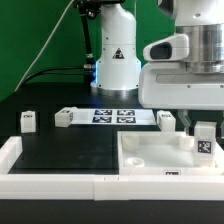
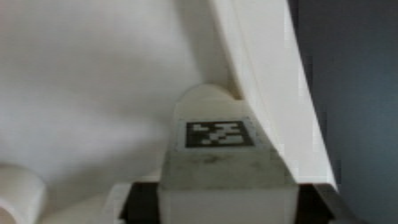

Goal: Assemble one leg

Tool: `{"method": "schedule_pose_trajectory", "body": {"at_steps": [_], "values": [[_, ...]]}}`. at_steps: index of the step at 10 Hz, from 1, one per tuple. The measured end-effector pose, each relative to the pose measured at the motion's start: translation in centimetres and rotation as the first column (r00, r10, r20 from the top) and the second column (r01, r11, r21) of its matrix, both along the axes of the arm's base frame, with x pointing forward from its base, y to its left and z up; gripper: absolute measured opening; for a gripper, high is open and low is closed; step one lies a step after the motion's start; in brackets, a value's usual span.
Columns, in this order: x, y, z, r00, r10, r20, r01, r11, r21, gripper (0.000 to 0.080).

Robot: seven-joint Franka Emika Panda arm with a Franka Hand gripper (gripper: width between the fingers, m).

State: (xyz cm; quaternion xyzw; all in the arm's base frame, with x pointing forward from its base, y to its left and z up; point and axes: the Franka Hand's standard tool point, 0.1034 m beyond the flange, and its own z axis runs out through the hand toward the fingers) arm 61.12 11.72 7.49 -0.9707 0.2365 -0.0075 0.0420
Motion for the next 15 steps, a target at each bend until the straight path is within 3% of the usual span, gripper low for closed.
{"method": "schedule_pose_trajectory", "body": {"at_steps": [2,5,8,10,12,13,15], "values": [[0.02,-0.09,-0.01,0.968,-0.249,-0.022,0.249,0.968,0.013,0.029],[0.03,0.04,-0.04,0.803,-0.593,-0.052,0.595,0.804,0.017,0.029],[0.07,0.01,-0.04,0.627,-0.774,-0.091,0.778,0.627,0.024,0.0291],[0.06,0.03,-0.05,0.665,-0.742,-0.086,0.746,0.666,0.027,0.0334],[0.01,0.15,-0.06,0.693,-0.716,-0.084,0.72,0.693,0.028,0.0588],[0.04,0.18,-0.02,0.804,-0.592,-0.064,0.594,0.804,0.033,0.0588],[0.0,0.54,0.0,0.919,-0.393,-0.04,0.395,0.918,0.04,0.0647]]}}
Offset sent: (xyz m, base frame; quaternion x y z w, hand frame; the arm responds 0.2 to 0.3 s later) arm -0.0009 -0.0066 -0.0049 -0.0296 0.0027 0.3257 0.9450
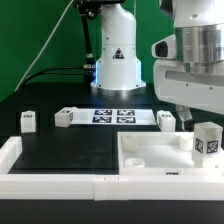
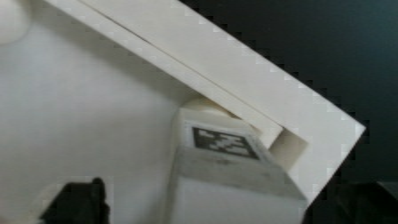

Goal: Assemble one leg

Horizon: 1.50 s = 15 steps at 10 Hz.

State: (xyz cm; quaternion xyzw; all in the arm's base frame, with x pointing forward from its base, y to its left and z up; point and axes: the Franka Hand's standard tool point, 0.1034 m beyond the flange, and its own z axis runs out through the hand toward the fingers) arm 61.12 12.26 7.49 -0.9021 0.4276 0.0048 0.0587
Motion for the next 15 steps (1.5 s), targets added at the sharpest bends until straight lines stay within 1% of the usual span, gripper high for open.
{"method": "schedule_pose_trajectory", "body": {"at_steps": [1,2,4,5,6,8,9,10,11,12,13,15], "values": [[0.0,0.01,-0.02,0.986,0.163,0.018,-0.163,0.987,-0.008,0.0647],[-0.02,-0.05,-0.11,0.943,0.331,0.034,-0.33,0.944,-0.019,0.0648],[-0.09,0.02,-0.23,0.815,0.578,0.05,-0.576,0.816,-0.047,0.0648],[-0.08,0.12,-0.2,0.756,0.653,0.052,-0.65,0.757,-0.06,0.0648],[-0.04,0.04,-0.16,0.673,0.738,0.048,-0.733,0.675,-0.081,0.0648],[0.08,-0.18,-0.12,0.539,0.841,0.048,-0.834,0.541,-0.104,0.0648],[0.09,-0.31,-0.15,0.502,0.864,0.043,-0.857,0.504,-0.11,0.0606],[0.08,-0.31,-0.15,0.511,0.859,0.043,-0.852,0.512,-0.109,0.0456],[0.09,-0.32,-0.15,0.511,0.859,0.043,-0.852,0.512,-0.109,0.0456],[0.09,-0.34,-0.15,0.511,0.859,0.043,-0.852,0.512,-0.11,0.0317],[0.1,-0.36,-0.14,0.511,0.858,0.043,-0.852,0.513,-0.11,0.0291],[0.1,-0.37,-0.15,0.533,0.845,0.043,-0.838,0.535,-0.108,0.0291]]}}
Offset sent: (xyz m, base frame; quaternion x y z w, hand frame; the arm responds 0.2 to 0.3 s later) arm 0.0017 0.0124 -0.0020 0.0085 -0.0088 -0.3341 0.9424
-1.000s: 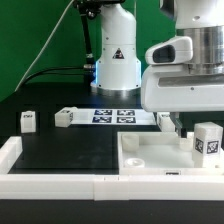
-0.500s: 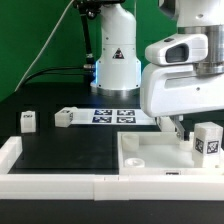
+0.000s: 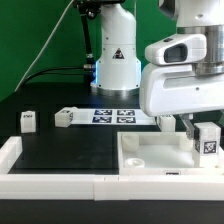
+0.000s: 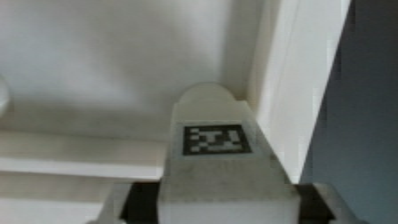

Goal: Assemble one leg

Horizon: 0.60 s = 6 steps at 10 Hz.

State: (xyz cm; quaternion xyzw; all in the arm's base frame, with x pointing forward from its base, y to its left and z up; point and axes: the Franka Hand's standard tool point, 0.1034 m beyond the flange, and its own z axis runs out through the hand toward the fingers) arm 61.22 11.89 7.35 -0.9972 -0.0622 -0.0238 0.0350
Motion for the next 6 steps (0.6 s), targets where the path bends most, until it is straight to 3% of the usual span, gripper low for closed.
{"method": "schedule_pose_trajectory", "body": {"at_steps": [3,6], "values": [[0.1,-0.3,0.4,0.909,-0.417,0.008,0.417,0.909,0.027,0.0291],[-0.1,-2.2,0.1,0.75,-0.661,-0.005,0.662,0.75,0.01,0.0295]]}}
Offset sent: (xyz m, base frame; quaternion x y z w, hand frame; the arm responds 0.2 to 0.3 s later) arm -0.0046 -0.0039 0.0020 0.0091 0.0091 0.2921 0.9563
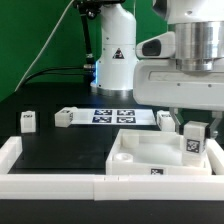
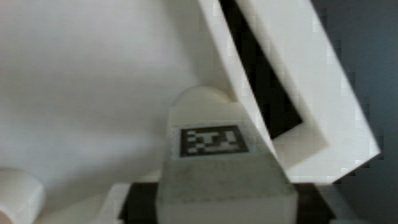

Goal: Assemble one leg

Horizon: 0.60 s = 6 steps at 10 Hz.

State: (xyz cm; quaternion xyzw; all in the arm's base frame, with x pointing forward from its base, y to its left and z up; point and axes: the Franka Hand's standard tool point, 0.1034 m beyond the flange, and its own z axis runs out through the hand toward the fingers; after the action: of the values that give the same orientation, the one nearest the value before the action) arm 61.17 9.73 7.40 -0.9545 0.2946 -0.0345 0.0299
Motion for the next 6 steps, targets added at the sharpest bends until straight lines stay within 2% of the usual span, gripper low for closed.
{"method": "schedule_pose_trajectory", "body": {"at_steps": [3,6], "values": [[-0.4,-1.4,-0.1,0.958,-0.287,-0.003,0.287,0.958,-0.021,0.031],[-0.5,-1.9,-0.1,0.948,-0.319,0.0,0.319,0.947,-0.036,0.0311]]}}
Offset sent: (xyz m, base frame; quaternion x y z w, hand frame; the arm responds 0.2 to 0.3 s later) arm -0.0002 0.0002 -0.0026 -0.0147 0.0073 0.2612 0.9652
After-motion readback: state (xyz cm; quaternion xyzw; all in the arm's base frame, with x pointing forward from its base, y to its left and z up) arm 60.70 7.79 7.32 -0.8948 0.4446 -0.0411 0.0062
